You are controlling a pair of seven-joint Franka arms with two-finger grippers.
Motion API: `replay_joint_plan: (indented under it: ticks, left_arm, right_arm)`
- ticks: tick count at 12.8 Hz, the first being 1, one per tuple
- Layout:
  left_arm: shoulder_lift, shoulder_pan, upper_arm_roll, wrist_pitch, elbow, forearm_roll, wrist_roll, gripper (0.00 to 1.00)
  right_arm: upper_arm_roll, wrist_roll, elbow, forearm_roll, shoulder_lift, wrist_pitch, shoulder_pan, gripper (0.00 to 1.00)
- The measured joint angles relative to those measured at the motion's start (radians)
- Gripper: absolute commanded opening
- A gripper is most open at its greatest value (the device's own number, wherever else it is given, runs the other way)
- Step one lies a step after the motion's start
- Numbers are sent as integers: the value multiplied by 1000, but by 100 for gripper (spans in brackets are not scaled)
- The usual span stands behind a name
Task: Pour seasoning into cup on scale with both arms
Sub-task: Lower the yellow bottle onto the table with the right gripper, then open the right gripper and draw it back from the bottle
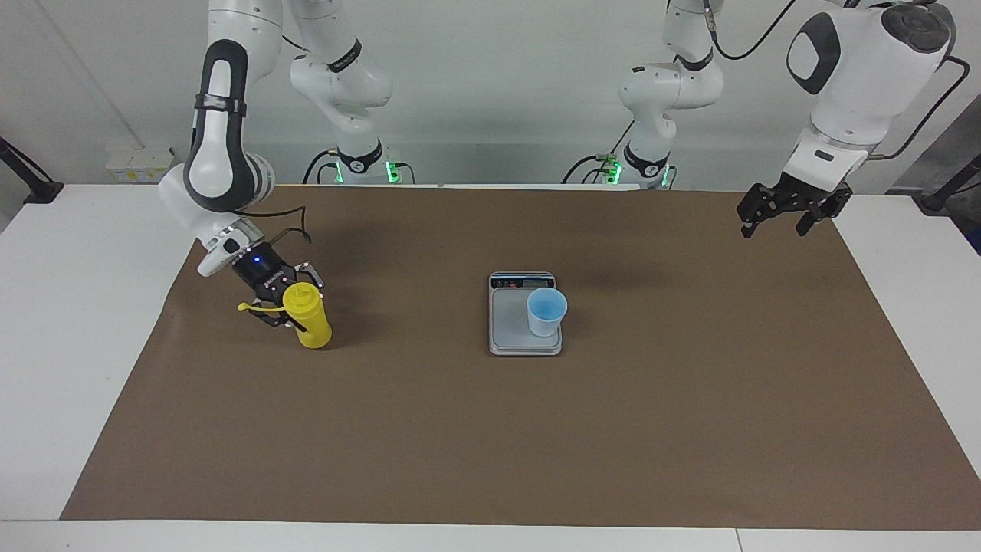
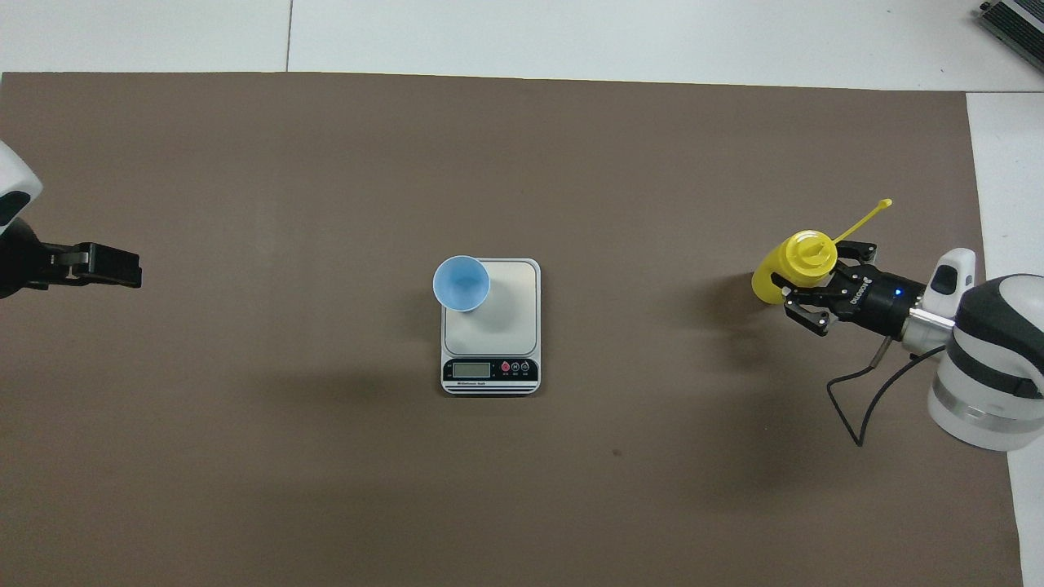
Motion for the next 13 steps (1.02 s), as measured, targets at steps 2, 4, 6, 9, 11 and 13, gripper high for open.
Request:
replay_joint_plan:
  ticks: [2,4,6,9,11,13]
  left_arm:
    - [0,0,0,0,0,0,0,100]
    - [0,0,0,0,0,0,0,100]
    - [0,0,0,0,0,0,0,100]
    - [0,0,0,0,0,0,0,100]
    - [0,0,0,0,0,0,0,100]
    - [0,0,0,0,0,0,0,100]
  right_arm:
    - [0,0,0,2,0,-1,-1,100]
    - [0,0,0,2,0,-1,-3,100]
    - [0,-6,-2,2,0,-2,-17,100]
    - [0,-29,-28,-11,-1,-4,-57,100]
    - [-1,-35,-41,-113,-1,-4,-94,100]
    - [-1,-35,-41,-224,-1,-5,-140,100]
